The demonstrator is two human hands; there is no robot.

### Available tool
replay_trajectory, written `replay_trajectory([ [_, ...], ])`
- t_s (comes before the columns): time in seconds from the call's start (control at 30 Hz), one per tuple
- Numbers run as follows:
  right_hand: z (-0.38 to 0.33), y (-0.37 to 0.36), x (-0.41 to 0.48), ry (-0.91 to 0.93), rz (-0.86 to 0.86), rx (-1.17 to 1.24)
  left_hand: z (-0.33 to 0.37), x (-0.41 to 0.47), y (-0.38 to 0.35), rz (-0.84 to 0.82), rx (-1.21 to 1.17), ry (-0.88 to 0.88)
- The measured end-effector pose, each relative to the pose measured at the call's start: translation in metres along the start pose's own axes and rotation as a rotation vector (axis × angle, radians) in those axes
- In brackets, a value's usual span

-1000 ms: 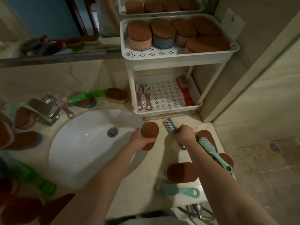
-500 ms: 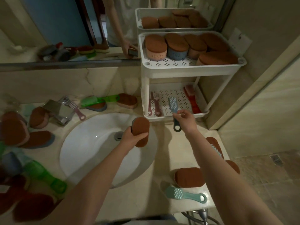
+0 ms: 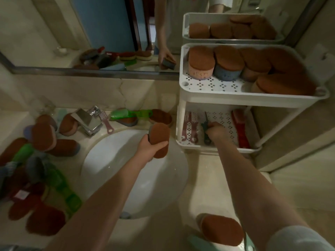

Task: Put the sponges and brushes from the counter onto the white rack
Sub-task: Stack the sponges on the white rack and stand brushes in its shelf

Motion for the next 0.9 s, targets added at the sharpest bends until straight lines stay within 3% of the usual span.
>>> replay_trajectory([
  [0.17,-0.004,-0.008,0.001,0.019,0.124,-0.232,0.000,0.003,-0.004,0.022,0.007,0.012],
  [0.33,-0.005,-0.009,0.002,0.048,0.165,-0.300,-0.003,0.002,-0.005,0.013,0.031,0.013],
  [0.57,-0.019,-0.012,-0.047,0.235,0.327,0.067,0.001,-0.008,0.003,-0.064,0.032,-0.013],
  [0.73,-0.044,-0.025,-0.097,0.469,0.138,0.316,0.013,-0.026,0.016,-0.156,0.103,-0.087],
  [0.9,-0.066,-0.029,-0.144,0.610,0.033,0.305,0.031,-0.047,0.028,-0.269,0.175,-0.226],
])
Point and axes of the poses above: each hand's wrist, its own x-axis towards the middle knuckle, its own y-axis out of the back of the hand, z = x × y, the point moved 2 cm from there along x, towards the middle knuckle, and after that the axes turned 11 degrees about -z, right-handed, at the moved point
